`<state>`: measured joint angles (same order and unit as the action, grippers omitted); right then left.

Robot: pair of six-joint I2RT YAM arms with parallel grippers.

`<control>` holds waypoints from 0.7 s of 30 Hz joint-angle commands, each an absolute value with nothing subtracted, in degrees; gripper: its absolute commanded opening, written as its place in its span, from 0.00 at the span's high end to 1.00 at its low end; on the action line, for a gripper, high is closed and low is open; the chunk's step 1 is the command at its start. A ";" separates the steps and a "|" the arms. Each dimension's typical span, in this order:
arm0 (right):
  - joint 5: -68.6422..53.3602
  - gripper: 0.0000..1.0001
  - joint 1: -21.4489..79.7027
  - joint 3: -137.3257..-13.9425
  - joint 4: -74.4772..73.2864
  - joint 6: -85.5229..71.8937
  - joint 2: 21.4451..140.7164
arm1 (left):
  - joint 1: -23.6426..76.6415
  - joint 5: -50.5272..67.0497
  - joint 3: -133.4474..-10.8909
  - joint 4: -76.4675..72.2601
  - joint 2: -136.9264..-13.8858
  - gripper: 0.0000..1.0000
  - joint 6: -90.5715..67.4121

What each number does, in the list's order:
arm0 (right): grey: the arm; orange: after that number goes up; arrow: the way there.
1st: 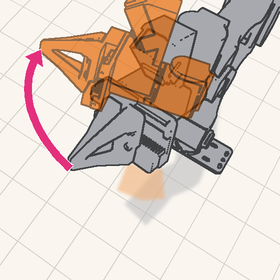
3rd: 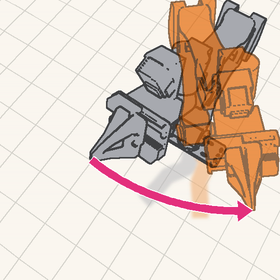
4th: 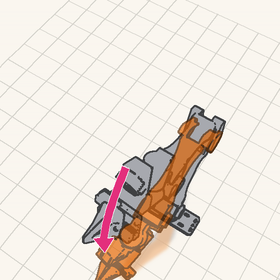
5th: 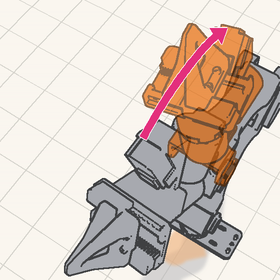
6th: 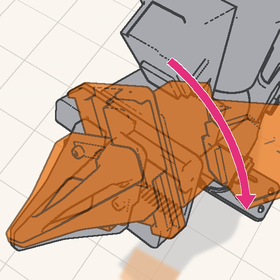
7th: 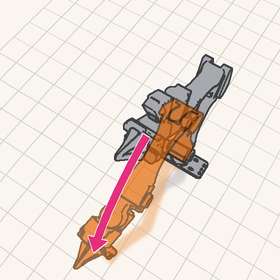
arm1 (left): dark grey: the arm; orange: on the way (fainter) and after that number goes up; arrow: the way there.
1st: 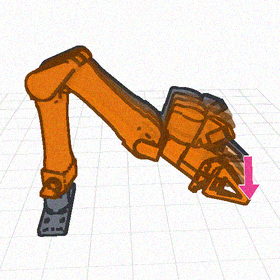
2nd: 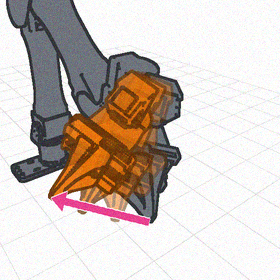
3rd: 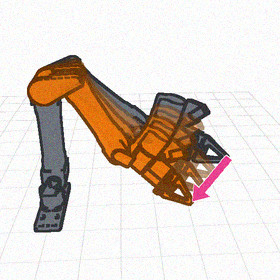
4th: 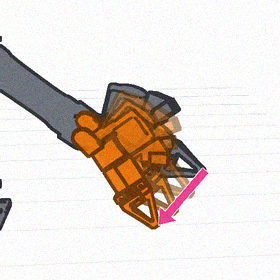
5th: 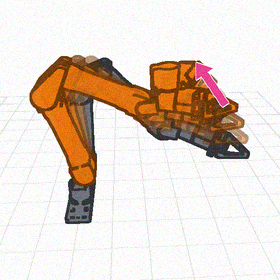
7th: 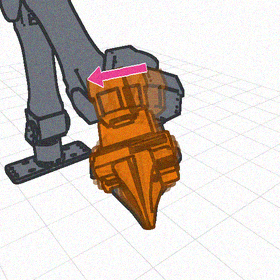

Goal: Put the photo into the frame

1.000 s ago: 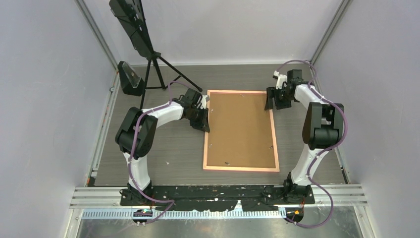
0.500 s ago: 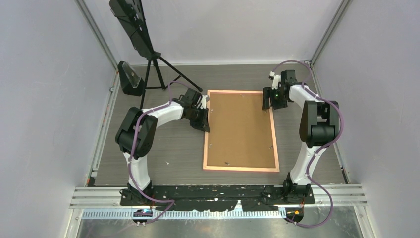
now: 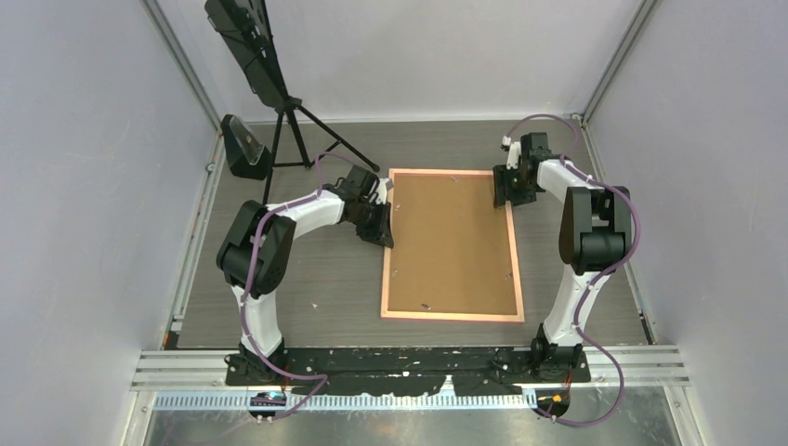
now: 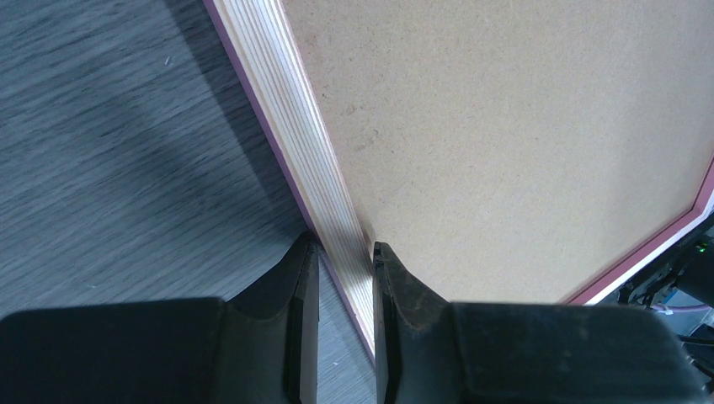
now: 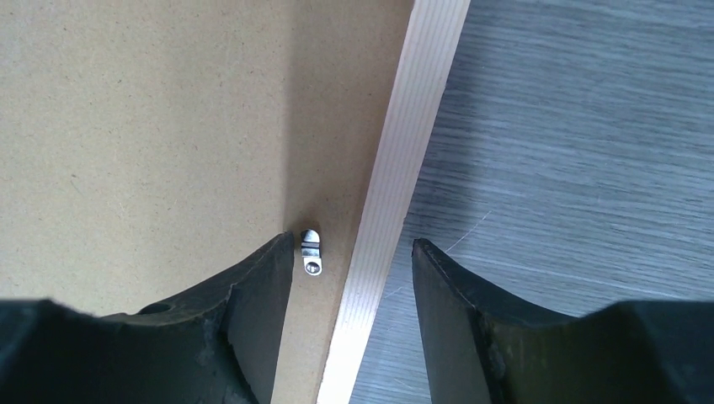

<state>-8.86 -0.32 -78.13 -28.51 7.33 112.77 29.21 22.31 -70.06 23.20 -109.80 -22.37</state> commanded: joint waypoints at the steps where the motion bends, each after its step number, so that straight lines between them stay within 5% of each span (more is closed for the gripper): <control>1: -5.51 0.42 0.00 -79.46 -26.43 7.16 113.49 | 28.91 22.55 -70.94 23.77 -110.87 1.00 -20.83; 11: -4.43 0.60 0.00 -79.12 -26.51 7.19 113.54 | 28.92 22.53 -71.02 23.82 -110.75 1.00 -20.79; 21: -4.57 0.66 -0.25 -78.07 -27.83 10.18 112.54 | 28.83 22.44 -71.04 23.90 -110.65 1.00 -20.82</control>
<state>-6.90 -0.01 -78.24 -27.49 7.42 112.77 29.17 22.33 -70.06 23.20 -109.80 -22.37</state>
